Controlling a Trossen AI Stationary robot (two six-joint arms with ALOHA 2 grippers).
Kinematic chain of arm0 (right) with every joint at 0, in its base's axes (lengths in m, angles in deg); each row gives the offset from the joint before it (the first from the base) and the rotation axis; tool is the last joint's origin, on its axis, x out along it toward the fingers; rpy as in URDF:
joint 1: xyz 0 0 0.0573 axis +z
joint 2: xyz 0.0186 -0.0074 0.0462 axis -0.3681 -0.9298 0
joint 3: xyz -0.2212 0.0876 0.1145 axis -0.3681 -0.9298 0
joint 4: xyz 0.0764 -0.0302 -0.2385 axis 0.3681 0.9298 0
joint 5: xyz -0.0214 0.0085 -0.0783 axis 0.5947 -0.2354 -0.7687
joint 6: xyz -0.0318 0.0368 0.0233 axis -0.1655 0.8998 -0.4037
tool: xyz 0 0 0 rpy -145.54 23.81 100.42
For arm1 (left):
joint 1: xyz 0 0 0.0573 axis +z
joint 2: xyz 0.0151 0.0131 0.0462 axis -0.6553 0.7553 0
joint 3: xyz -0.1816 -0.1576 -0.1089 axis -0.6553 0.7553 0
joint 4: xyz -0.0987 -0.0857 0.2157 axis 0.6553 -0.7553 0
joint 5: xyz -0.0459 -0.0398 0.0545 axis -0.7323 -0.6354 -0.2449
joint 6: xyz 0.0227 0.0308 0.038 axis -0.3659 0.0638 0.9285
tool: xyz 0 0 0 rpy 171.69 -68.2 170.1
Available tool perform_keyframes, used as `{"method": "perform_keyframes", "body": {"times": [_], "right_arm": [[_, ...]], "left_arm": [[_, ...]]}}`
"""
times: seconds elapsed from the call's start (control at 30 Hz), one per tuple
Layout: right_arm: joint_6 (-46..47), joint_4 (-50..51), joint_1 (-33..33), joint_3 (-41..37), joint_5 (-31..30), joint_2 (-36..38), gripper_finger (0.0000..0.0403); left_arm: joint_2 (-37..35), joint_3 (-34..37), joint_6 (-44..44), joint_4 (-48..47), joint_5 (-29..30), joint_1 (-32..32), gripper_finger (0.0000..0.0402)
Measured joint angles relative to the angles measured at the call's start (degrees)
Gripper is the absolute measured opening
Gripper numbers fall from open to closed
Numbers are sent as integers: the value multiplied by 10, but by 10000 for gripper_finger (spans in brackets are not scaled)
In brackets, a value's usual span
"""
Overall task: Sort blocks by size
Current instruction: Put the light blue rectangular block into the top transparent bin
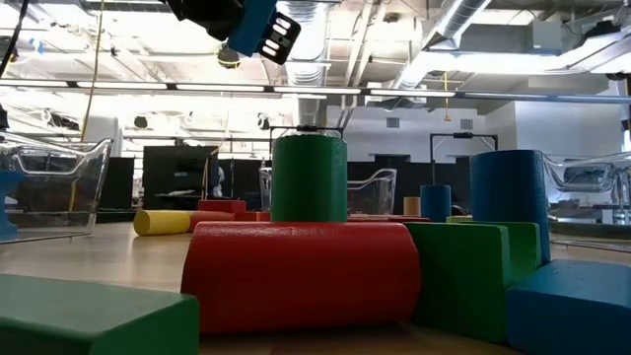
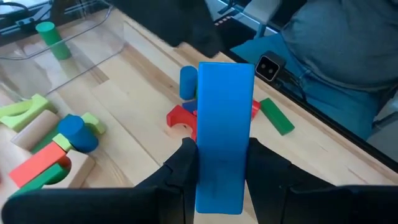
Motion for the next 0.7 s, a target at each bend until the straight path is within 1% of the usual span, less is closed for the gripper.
{"method": "perform_keyframes", "body": {"times": [0.07, 0.27, 0.43, 0.53, 0.7], "right_arm": [[-1, 1, -7, 9, 20, -10, 240], [-1, -2, -26, 37, 34, -40, 240], [-18, -25, -31, 44, 37, -52, 240], [-23, -26, -33, 44, 37, -53, 240], [-23, -27, -34, 44, 35, -54, 240]], "left_arm": [[0, 0, 0, 0, 0, 0, 99], [0, 0, -1, -10, -5, 0, 99], [0, 0, -2, -10, -5, 0, 99], [0, -1, -6, 4, -10, 0, 99], [-1, -1, -9, -4, -13, 0, 99]]}}
